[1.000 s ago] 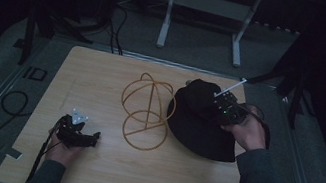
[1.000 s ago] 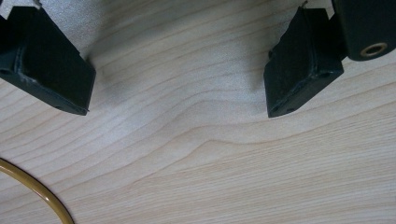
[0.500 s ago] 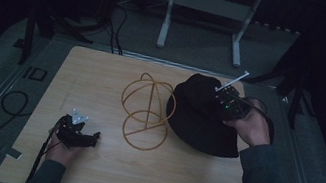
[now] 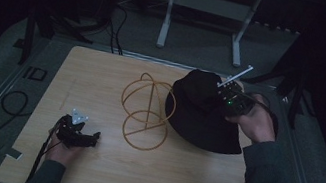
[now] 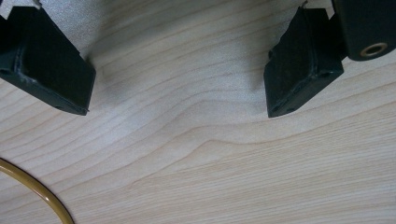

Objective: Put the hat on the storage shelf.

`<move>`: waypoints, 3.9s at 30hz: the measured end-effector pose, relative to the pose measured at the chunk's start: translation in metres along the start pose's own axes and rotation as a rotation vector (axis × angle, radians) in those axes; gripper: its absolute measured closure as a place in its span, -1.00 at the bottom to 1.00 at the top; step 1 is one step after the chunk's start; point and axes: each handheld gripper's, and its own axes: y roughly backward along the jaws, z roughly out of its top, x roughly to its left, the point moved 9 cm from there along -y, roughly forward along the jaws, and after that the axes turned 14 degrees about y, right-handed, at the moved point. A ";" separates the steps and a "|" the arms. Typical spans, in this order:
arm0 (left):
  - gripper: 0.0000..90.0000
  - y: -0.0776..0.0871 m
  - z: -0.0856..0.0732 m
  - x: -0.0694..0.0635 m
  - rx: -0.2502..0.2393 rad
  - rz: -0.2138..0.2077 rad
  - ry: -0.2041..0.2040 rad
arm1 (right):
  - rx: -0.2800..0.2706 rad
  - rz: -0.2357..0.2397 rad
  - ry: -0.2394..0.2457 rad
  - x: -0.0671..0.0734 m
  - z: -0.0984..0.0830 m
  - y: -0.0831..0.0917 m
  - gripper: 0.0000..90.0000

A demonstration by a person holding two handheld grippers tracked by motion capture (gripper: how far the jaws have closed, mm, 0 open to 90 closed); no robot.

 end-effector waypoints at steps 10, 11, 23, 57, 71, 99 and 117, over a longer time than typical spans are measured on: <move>-0.79 0.000 0.000 0.000 0.004 0.000 -0.003 | -0.031 0.012 0.029 -0.002 0.004 0.016 0.96; -0.79 0.000 0.000 0.000 0.004 0.000 -0.003 | -0.034 0.012 0.032 -0.002 0.004 0.017 0.95; -0.79 0.000 0.000 0.000 0.003 0.000 -0.003 | -0.053 0.026 0.065 -0.006 0.007 0.025 0.95; -0.79 0.000 0.000 0.000 0.003 0.000 -0.004 | -0.117 -0.006 0.028 -0.028 0.005 0.062 0.96; -0.79 0.000 0.000 0.000 0.002 0.000 -0.004 | -0.146 -0.005 0.036 -0.027 0.010 0.073 0.96; -0.79 0.000 0.000 0.000 0.000 -0.001 -0.005 | -0.236 0.008 0.057 -0.020 0.023 0.095 0.96; -0.79 0.000 0.000 0.000 0.003 -0.001 -0.006 | -0.301 0.043 0.079 -0.009 0.037 0.100 0.96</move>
